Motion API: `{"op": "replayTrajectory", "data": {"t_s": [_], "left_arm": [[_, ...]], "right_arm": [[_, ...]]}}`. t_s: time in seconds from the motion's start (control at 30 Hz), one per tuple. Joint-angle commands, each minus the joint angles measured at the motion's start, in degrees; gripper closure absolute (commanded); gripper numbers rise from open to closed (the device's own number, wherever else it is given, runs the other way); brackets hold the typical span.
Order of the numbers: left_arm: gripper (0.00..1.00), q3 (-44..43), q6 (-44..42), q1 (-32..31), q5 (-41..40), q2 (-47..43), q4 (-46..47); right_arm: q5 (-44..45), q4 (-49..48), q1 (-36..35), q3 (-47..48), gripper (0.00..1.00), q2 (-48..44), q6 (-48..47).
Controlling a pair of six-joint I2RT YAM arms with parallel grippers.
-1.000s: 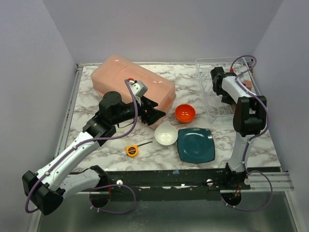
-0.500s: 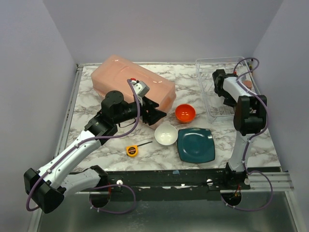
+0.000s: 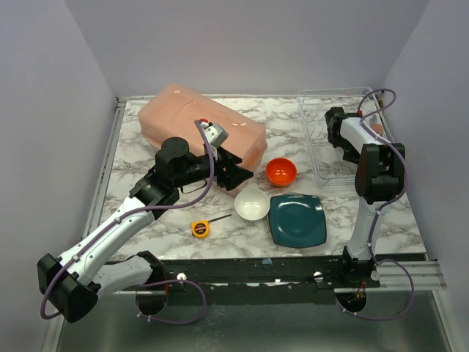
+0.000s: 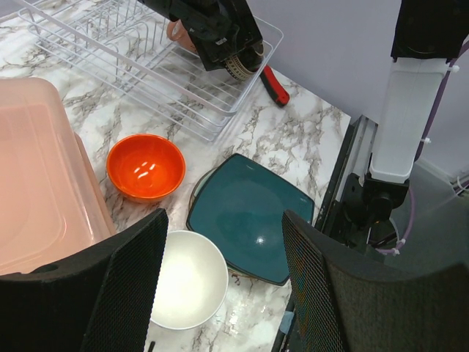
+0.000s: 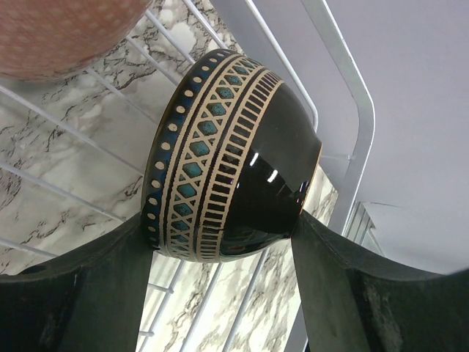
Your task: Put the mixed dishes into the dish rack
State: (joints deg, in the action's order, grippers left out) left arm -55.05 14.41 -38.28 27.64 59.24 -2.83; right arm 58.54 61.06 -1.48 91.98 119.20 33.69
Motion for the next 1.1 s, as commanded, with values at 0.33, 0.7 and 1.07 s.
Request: {"op": "replayTrajectory", "data": {"t_s": [0.33,0.7,1.07], "left_arm": [[0.36,-1.4,0.4,-0.2,1.6,-0.1,-0.3],[0.36,-1.6,0.4,-0.2,1.9,0.4,-0.5],[0.36,-1.6,0.5,-0.2,2.3,0.6,-0.5]], "right_arm": [[-0.7,0.4,0.8,-0.6,0.57,0.0,-2.5],[-2.0,0.1,0.7,-1.3,0.08,-3.1,-3.0],[-0.4,1.1,0.8,-0.7,0.0,-3.3,-2.2]]}}
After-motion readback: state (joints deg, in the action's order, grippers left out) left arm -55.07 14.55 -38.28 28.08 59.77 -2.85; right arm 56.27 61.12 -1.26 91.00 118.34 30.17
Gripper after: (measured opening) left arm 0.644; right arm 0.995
